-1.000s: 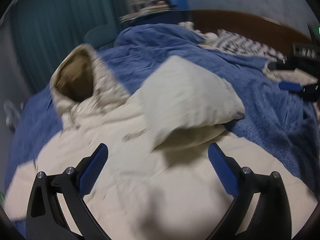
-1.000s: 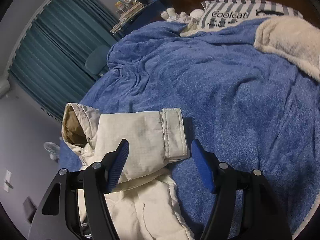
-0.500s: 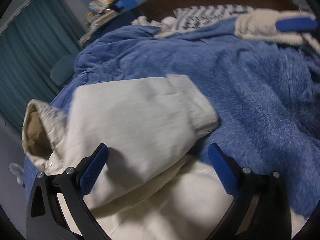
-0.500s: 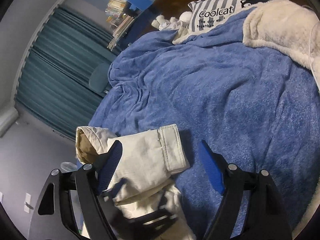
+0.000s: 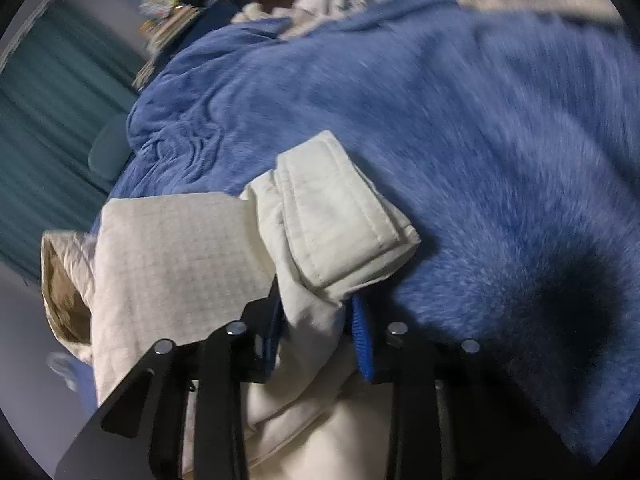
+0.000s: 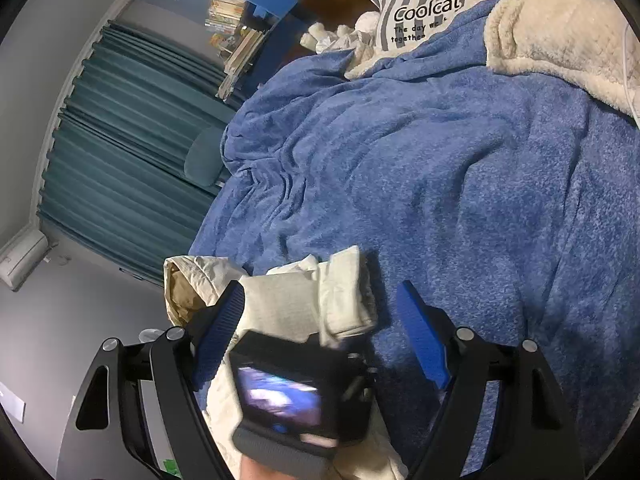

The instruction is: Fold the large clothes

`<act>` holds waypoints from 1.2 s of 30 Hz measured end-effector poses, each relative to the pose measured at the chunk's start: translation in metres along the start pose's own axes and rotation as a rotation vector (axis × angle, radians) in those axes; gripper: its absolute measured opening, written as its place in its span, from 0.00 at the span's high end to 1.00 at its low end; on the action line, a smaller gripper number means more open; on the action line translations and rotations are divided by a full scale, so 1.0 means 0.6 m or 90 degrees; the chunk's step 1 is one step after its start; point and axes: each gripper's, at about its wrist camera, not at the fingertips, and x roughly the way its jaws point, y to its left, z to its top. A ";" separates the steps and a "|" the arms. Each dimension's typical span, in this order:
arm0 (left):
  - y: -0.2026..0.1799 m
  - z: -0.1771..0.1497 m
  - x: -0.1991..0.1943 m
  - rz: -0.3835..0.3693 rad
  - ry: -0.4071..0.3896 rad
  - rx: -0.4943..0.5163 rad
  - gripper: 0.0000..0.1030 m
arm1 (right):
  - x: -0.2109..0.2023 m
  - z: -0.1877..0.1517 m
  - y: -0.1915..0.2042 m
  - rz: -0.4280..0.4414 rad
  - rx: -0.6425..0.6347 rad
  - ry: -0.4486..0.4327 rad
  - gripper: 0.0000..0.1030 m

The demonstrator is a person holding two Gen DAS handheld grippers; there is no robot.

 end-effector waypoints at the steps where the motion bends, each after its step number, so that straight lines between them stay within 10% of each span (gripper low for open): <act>1: 0.022 -0.003 -0.013 -0.012 -0.013 -0.032 0.77 | -0.001 -0.001 0.001 0.001 -0.001 -0.001 0.27; 9: 0.222 -0.084 -0.134 -0.042 -0.092 -0.293 0.77 | 0.006 -0.013 0.017 -0.002 -0.026 0.007 0.27; 18: 0.368 -0.248 -0.199 -0.002 -0.084 -0.430 0.80 | 0.050 -0.064 0.078 -0.007 -0.098 0.052 0.27; 36: 0.451 -0.557 -0.094 -0.051 -0.002 -0.705 0.82 | 0.190 -0.241 0.173 -0.107 -0.338 0.156 0.27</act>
